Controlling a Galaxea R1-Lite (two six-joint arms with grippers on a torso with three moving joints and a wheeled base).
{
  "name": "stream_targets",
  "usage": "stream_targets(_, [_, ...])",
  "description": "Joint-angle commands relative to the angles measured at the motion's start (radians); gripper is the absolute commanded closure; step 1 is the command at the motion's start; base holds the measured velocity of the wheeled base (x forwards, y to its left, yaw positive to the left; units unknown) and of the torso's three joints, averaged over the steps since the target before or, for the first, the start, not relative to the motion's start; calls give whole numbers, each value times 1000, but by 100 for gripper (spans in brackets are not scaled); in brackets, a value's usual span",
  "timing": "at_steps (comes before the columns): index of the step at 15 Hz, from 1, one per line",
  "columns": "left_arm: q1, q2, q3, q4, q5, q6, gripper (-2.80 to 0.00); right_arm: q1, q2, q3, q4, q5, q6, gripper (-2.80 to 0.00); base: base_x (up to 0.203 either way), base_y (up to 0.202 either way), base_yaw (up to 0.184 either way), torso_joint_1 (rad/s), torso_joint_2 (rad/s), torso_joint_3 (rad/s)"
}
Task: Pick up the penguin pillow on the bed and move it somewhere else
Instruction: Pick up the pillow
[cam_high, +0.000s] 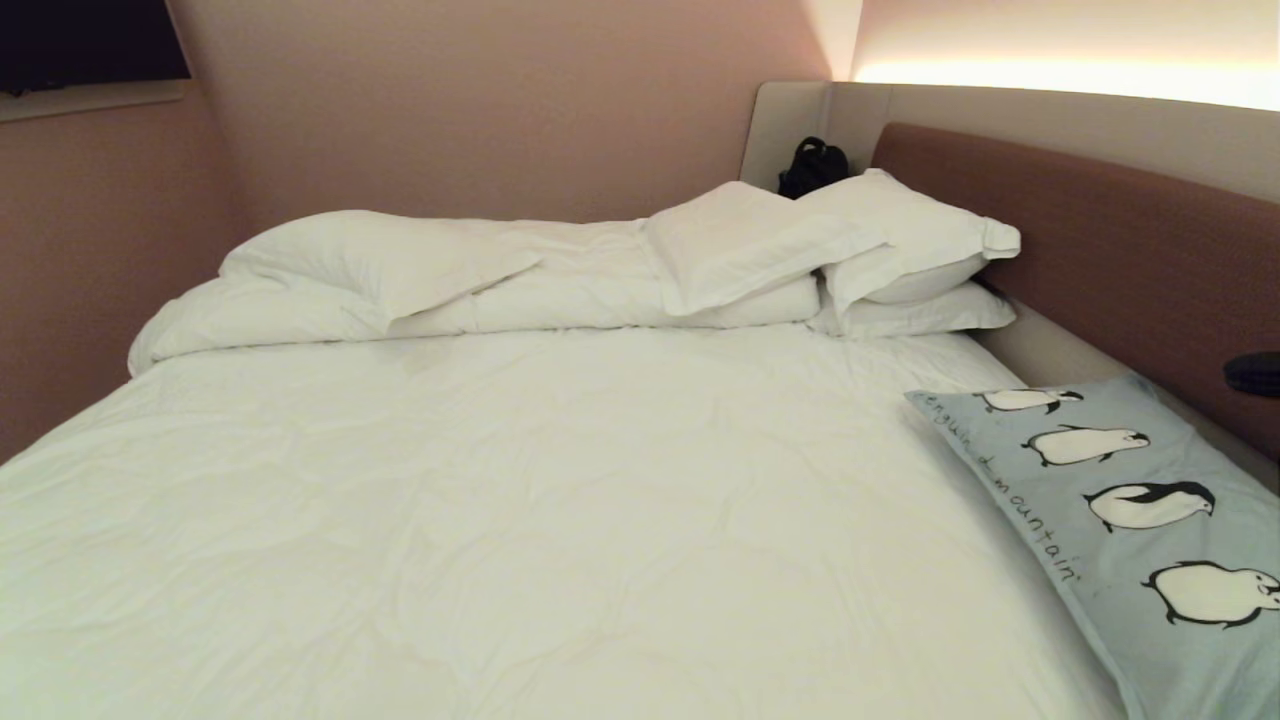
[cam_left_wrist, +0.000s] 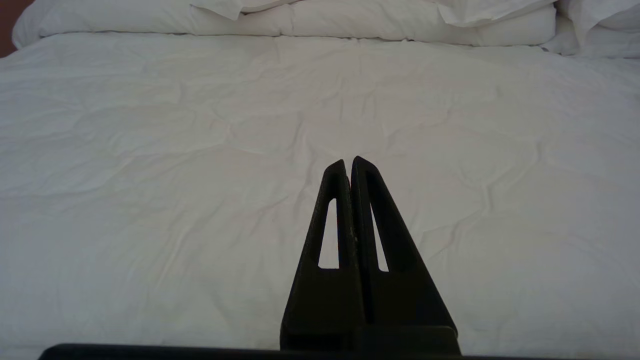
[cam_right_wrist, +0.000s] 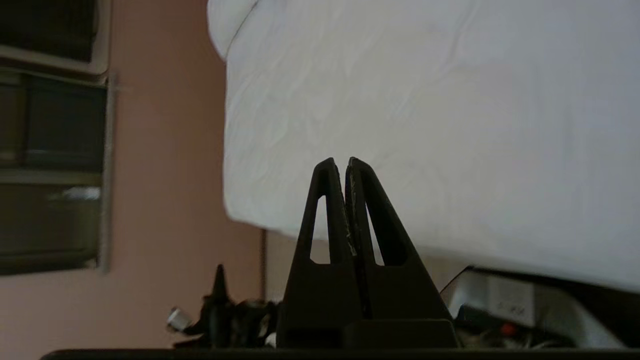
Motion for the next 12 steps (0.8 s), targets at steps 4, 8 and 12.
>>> stream_targets(4, [0, 0, 0, -1, 0, -1, 0, 185, -45, 44, -3, -517, 66, 0, 0, 0, 0, 0, 0, 0])
stream_targets(8, [0, 0, 0, -1, 0, -1, 0, 220, -153, 49, -20, -914, 63, 0, 0, 0, 0, 0, 0, 0])
stream_targets(12, [0, 0, 0, -1, 0, -1, 0, 221, -314, 142, -202, -1093, -19, 0, 0, 0, 0, 0, 0, 0])
